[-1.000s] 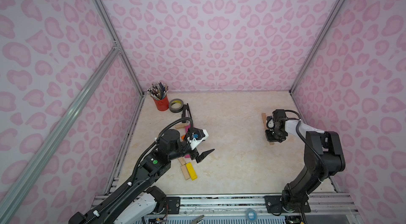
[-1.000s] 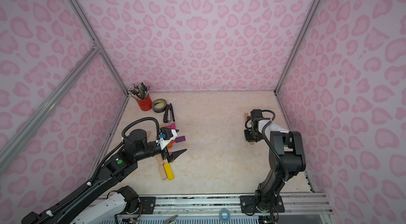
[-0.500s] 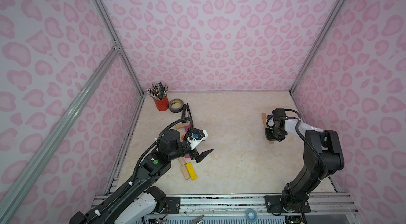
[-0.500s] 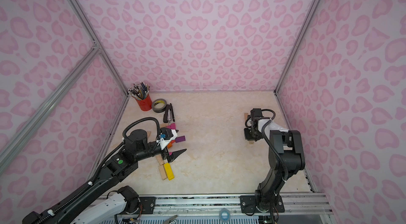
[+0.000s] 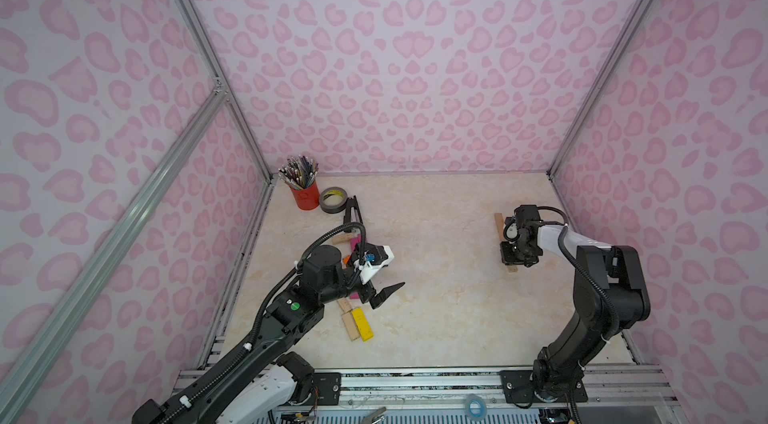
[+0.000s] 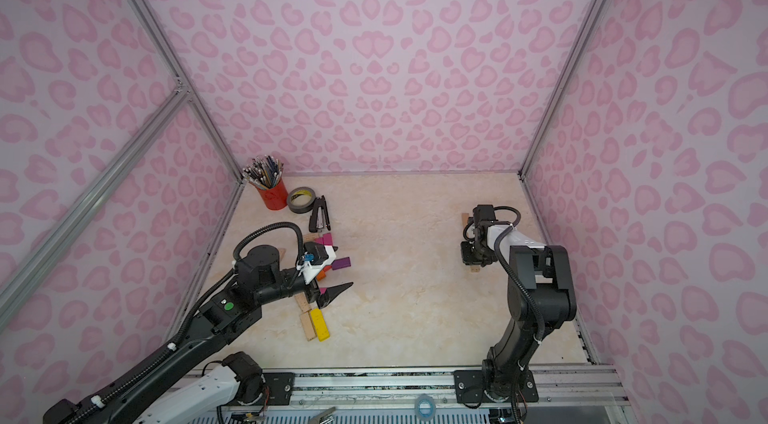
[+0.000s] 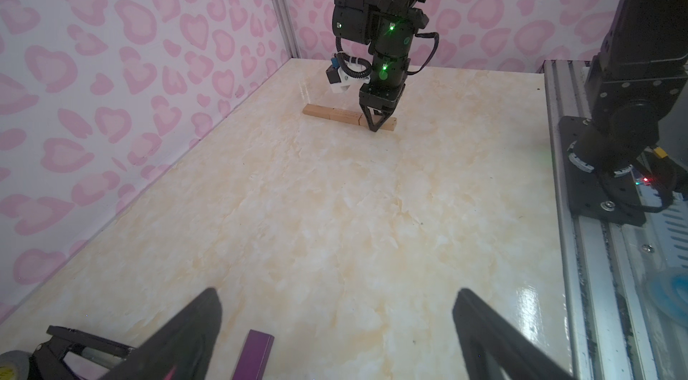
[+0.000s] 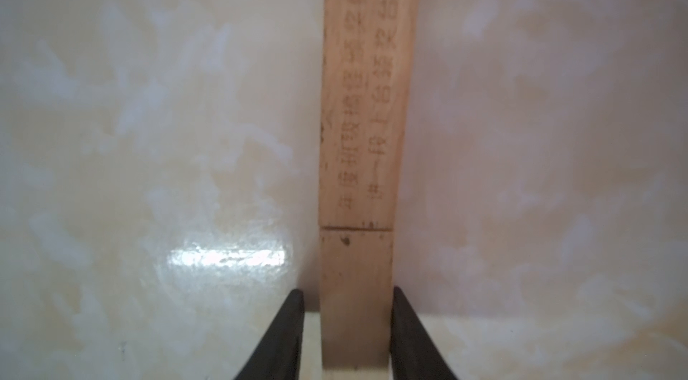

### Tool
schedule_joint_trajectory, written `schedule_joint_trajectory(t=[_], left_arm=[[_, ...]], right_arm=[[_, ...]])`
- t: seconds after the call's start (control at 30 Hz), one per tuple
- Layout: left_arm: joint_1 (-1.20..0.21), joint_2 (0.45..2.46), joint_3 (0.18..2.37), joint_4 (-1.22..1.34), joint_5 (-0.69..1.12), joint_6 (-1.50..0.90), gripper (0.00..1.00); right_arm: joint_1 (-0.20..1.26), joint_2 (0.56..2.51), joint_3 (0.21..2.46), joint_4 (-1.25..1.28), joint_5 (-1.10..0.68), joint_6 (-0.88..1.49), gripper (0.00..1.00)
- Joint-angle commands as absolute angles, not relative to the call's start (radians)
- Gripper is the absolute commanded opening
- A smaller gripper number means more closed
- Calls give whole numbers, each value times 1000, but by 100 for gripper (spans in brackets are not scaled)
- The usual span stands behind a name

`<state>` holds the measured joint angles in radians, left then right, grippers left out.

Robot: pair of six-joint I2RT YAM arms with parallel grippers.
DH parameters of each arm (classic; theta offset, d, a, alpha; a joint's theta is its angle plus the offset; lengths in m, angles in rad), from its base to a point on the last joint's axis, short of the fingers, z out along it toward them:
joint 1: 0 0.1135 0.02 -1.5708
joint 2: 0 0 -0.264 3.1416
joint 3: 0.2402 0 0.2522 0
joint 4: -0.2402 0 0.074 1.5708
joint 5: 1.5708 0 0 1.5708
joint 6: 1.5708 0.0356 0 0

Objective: Assemble the letter k with building blocks
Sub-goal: Assemble the building block at the center of the board.

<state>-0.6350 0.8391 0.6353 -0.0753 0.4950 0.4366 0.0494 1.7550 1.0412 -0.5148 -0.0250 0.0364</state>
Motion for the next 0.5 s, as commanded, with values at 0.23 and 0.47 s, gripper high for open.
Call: schedule_joint_trajectory(t=[0.23, 0.47], left_arm=[[-619, 851, 644, 0, 442, 364, 99], [-522, 898, 702, 28, 297, 129, 90]], right_arm=[[51, 1611, 1058, -541, -20, 82, 55], [51, 1395, 1071, -544, -55, 195, 75]])
